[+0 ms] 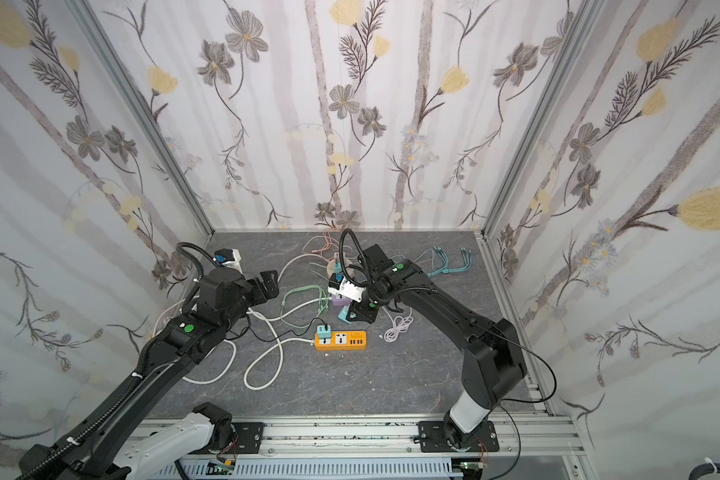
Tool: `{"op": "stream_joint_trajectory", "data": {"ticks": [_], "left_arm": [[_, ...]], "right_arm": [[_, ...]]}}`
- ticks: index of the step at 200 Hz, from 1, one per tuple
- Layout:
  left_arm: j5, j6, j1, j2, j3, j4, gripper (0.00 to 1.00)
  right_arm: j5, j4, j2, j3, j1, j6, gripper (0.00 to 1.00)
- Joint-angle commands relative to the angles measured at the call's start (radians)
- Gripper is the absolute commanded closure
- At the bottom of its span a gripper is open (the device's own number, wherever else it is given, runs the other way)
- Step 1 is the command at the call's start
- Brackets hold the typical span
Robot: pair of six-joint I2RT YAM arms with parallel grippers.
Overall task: Insert the plug
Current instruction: 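Carry the teal charger above the orange strip's free outlet with the right gripper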
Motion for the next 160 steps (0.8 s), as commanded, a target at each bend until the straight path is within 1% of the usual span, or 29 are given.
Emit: {"op": "stream_joint_trajectory", "data": {"ticks": [1, 40, 99, 120, 125, 160], "left_arm": [[-0.044, 0.014, 0.002, -0.019, -0.003, -0.019, 0.00], [-0.076, 0.034, 0.005, -0.034, -0.014, -0.042, 0.00], [-0.079, 0.035, 0.009, -0.025, -0.011, -0.038, 0.00], [-0.078, 0.039, 0.009, -0.026, -0.011, -0.036, 0.00], [-0.077, 0.040, 0.010, -0.026, -0.011, -0.037, 0.00], [-0.076, 0.044, 0.011, -0.039, -0.014, -0.049, 0.00]], "right_arm": [[0.055, -0.108, 0.044, 0.047, 0.018, -0.112, 1.00], [0.156, -0.155, 0.095, 0.082, 0.049, -0.153, 1.00], [0.288, -0.235, 0.195, 0.165, 0.124, -0.189, 1.00], [0.306, -0.253, 0.228, 0.191, 0.129, -0.200, 1.00], [0.308, -0.253, 0.235, 0.197, 0.160, -0.201, 1.00], [0.310, -0.249, 0.282, 0.245, 0.181, -0.212, 1.00]]}}
